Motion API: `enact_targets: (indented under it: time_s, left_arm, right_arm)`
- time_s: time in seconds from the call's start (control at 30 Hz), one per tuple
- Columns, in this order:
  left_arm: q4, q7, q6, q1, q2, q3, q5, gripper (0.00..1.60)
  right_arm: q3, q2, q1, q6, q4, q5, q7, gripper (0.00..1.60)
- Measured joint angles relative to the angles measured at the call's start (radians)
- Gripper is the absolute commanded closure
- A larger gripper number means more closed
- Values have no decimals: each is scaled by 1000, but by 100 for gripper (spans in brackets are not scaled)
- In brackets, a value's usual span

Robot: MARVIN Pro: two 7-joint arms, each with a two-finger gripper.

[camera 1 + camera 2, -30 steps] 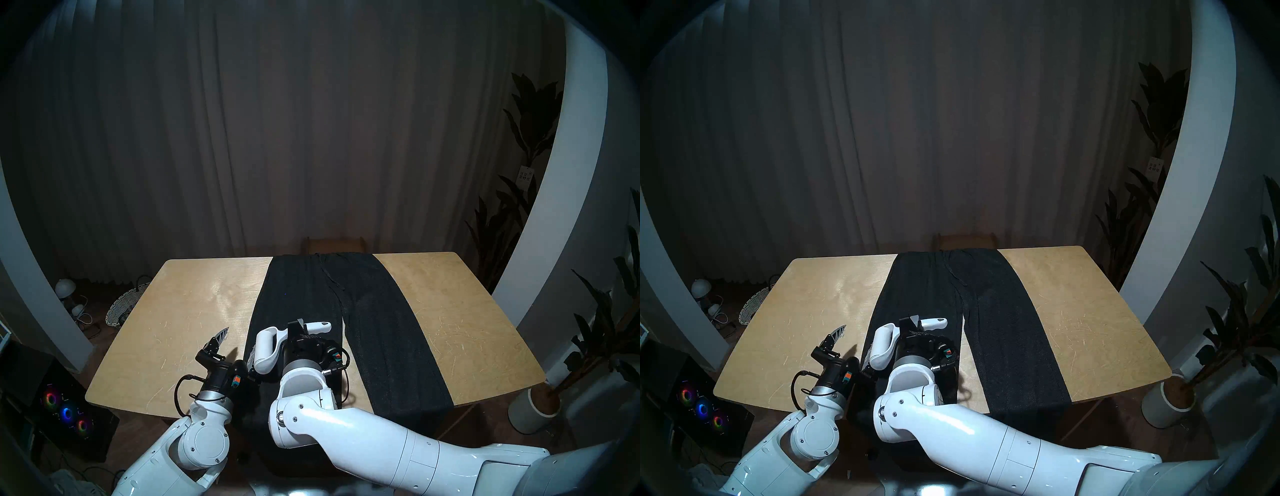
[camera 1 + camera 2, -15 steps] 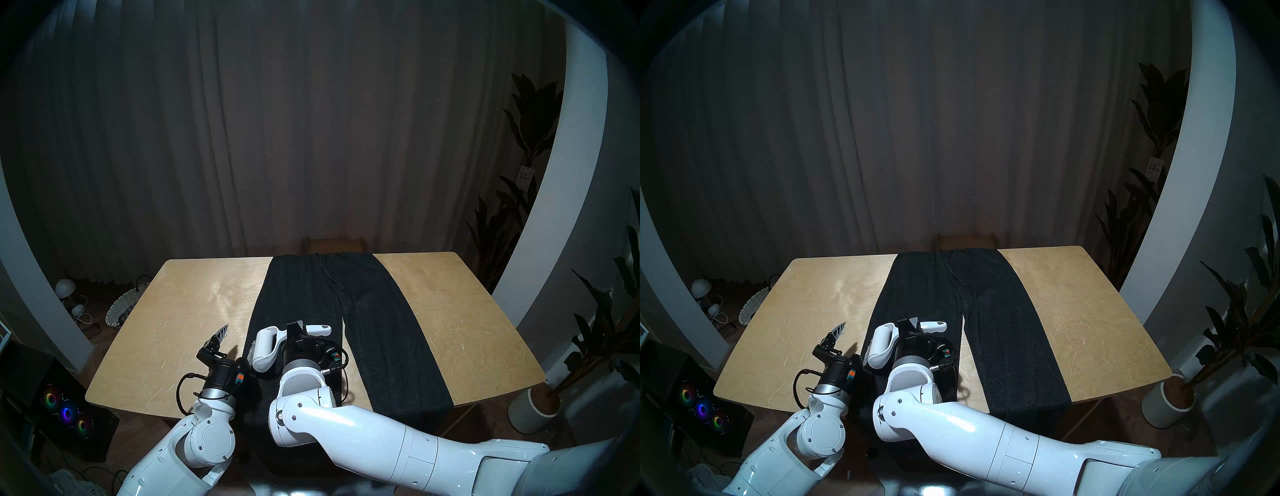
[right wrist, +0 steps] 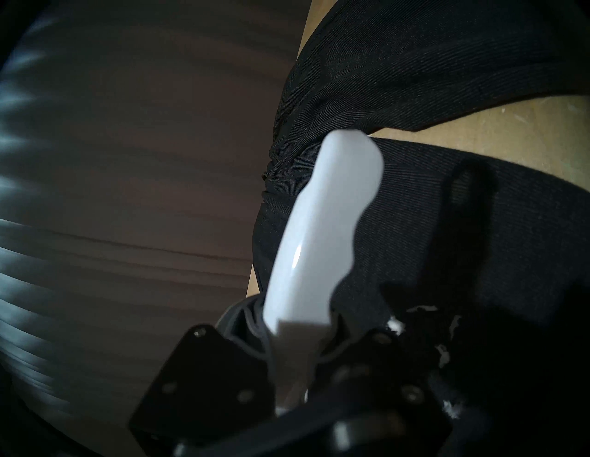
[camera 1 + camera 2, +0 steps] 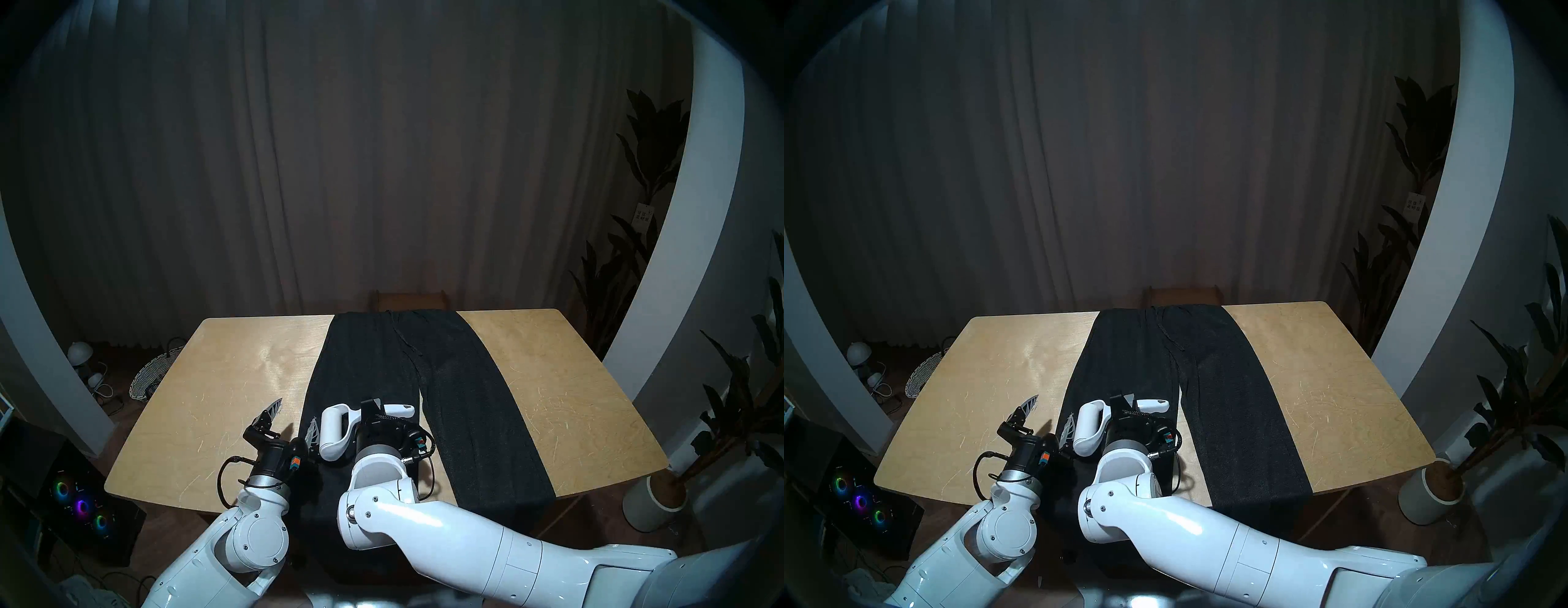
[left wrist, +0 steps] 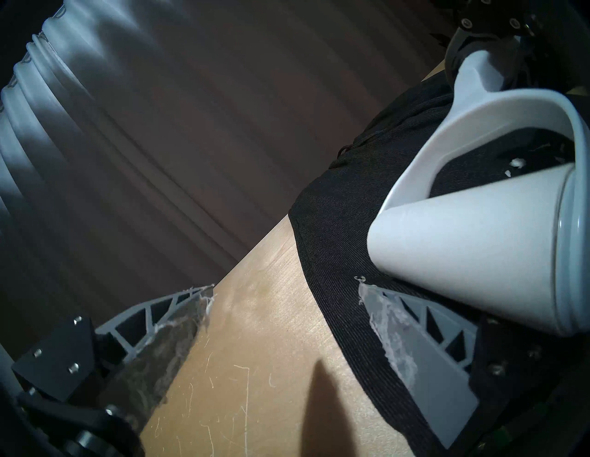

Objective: Remove lint and debris from pants with a lint roller

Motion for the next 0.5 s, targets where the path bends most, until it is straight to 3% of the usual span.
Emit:
enact_targets:
  time_s: [0.5]
  left_arm:
    - [-22, -59, 25, -6, 39, 5, -25, 0]
  right_arm:
    - [-74, 48, 11, 0, 24, -68, 39, 160]
